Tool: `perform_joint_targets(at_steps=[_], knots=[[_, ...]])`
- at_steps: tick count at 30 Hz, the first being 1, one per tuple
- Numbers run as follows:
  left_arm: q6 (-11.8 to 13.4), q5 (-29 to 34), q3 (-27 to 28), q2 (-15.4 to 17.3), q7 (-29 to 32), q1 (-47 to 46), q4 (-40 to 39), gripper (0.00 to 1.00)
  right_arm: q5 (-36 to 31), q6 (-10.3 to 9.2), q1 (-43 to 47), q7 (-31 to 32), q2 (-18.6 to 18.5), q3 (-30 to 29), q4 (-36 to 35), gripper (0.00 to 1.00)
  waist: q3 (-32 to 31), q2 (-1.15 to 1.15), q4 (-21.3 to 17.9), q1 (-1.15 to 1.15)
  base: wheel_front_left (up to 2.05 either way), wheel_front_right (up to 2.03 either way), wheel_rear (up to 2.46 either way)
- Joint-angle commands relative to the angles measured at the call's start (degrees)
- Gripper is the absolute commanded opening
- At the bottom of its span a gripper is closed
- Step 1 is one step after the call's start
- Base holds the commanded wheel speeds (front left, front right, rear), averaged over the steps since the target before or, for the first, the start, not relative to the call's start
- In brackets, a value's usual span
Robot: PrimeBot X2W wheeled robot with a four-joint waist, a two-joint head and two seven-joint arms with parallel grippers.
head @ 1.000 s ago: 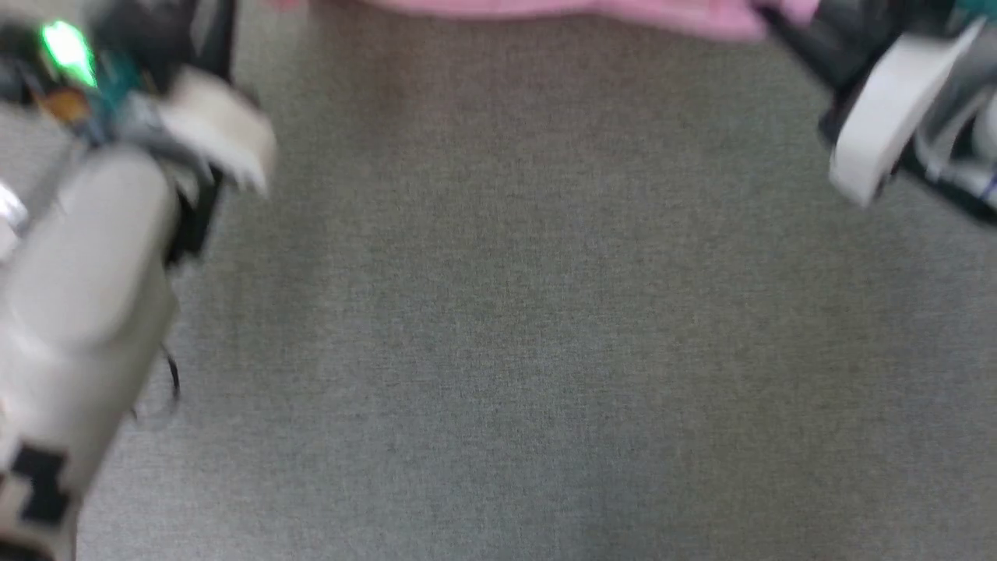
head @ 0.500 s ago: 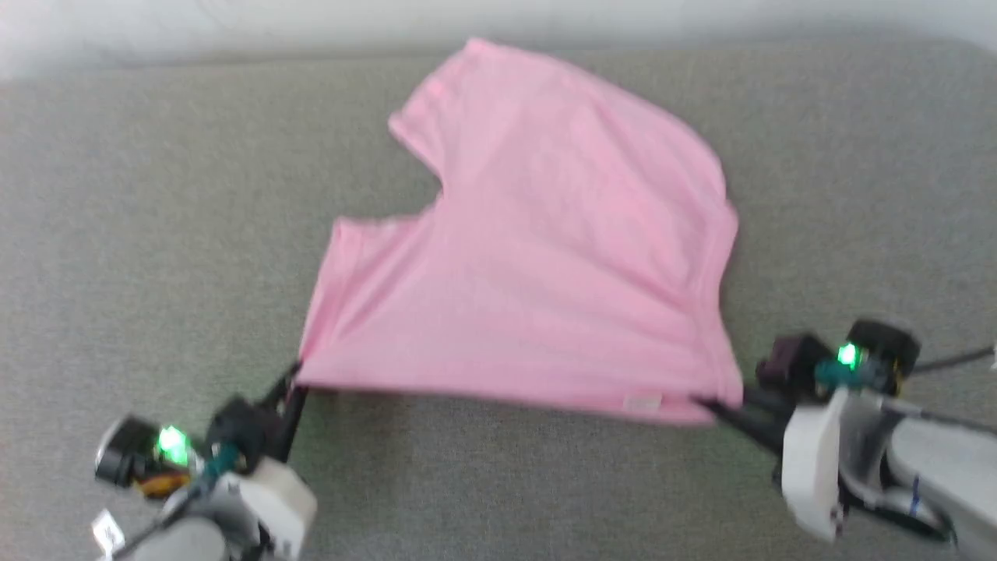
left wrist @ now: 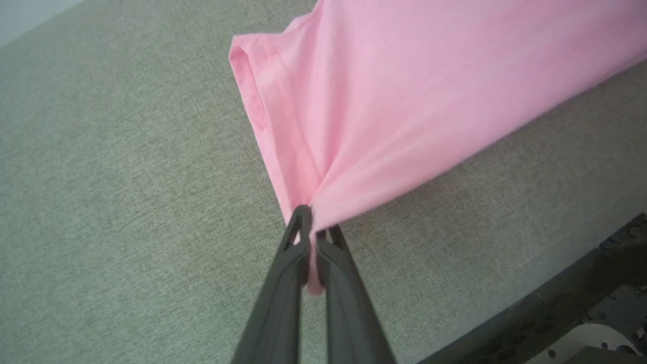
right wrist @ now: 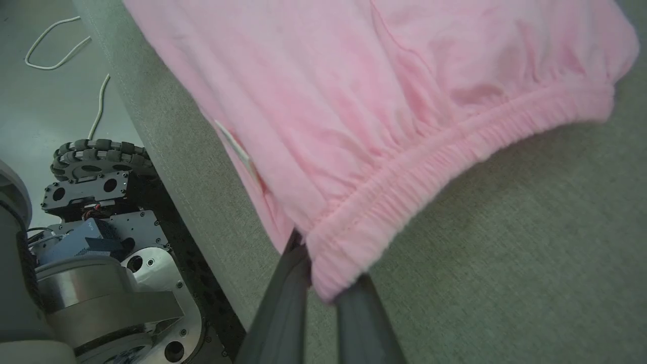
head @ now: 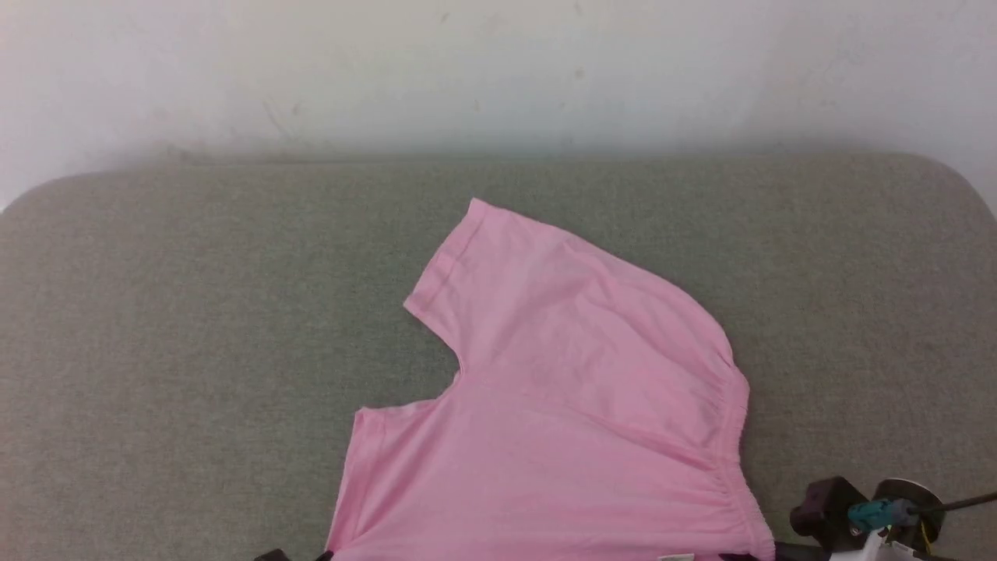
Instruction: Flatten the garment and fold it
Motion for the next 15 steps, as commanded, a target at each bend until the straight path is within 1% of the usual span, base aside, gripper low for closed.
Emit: perform_joint_targets(at_steps=[1,4,8,9,12,15], knots=[[0.8,0.1,0.2,1.4,0.7,0.0,-1.6,0.00,0.3,-0.12,1.5,0.0,-0.6,-1.3,-0.7,0.00,-1.5,0.00,0.9,0.02,0.00,0.00,0.00],[1.2,2.3,0.9,2.6,0.4,-2.2,-3.0,0.00,-0.2,-0.12,2.0,-0.2,-0.5,-3.5,-1.5,0.00,-1.4,0.00,0.8,0.02,0.00,0.00,0.00],[-0.2,5.5,1.7,2.8,0.1,-8.1,-2.5,0.00,-1.0,-0.12,1.3,-0.1,0.8,-7.5,-2.8,0.00,-0.3,0.00,0.1,0.02,0.00,0.00,0.00],[-0.2,5.5,1.7,2.8,0.1,-8.1,-2.5,0.00,-1.0,-0.12,1.3,-0.1,0.8,-7.5,-2.8,0.00,-0.3,0.00,0.1,0.02,0.00,0.00,0.00],[-1.7,6.8,2.5,0.5,-0.4,-13.6,-0.8,0.00,-1.2,-0.12,0.9,-0.2,1.8,-10.8,-3.0,0.00,1.5,0.00,-0.9,0.02,0.00,0.00,0.00],[-3.7,7.5,3.2,-2.2,-0.9,-19.7,2.8,0.00,-1.6,-0.12,0.3,0.1,2.7,-13.6,-2.9,0.00,4.0,0.00,-2.2,0.02,0.00,0.00,0.00]])
